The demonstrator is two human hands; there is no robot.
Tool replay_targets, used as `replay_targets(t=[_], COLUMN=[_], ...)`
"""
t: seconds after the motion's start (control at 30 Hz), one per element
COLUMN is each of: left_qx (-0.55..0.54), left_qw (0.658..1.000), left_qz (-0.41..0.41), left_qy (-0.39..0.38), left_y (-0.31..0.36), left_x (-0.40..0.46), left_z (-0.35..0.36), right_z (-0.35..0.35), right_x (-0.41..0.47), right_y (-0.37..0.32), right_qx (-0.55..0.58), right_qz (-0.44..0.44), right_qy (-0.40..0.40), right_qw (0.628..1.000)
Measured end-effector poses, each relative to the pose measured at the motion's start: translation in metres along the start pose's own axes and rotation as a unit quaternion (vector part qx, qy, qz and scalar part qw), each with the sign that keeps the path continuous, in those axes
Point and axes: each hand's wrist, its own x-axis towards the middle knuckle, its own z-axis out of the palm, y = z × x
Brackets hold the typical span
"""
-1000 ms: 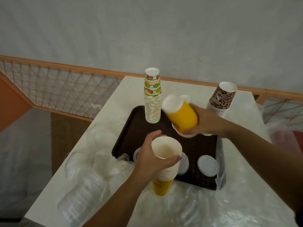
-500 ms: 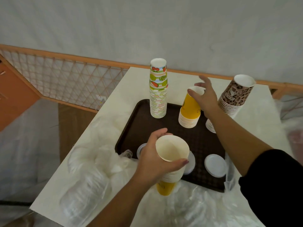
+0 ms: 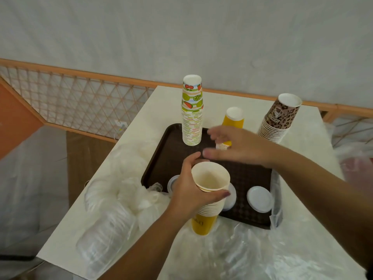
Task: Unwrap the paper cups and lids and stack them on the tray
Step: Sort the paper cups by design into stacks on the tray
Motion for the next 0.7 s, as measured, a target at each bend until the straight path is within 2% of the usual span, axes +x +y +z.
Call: replay_targets(t=[0.1, 0.2, 0.3, 0.47, 0.53, 0.7], left_qx=[-0.006, -0.007, -0.009, -0.021, -0.024, -0.011], left_qw=[1.0, 0.999, 0.999, 0.999, 0.999, 0.999], left_qz=[0.001, -0.006, -0.013, -0.008, -0.018, -0.016], left_qy=[-0.024, -0.04, -0.033, -0.036, -0.043, -0.043], left_y=[0.0, 0.004, 0.006, -0.001, -0.002, -0.002], left_x=[-0.001, -0.002, -0.005, -0.004, -0.003, -0.001], left_z=[0.0, 0.002, 0.005, 0.005, 0.004, 0.004], right_z=[0.019, 0.035, 0.04, 0.018, -0.006, -0.056], right_x=[-0.022, -0.024, -0.021, -0.027, -0.033, -0.039], right_y=[-0.01, -0.008, -0.001, -0.002, -0.002, 0.028], right_qx=[-0.163, -0.177, -0.156, -0.11, -0.078, 0.117], right_qz=[-0.022, -0.045, -0.007, -0.042, -0.029, 0.028], right_qy=[-0.08, -0.068, -0.029, 0.0, 0.008, -0.115], right_qw=[0.983, 0.981, 0.987, 0.993, 0.996, 0.986])
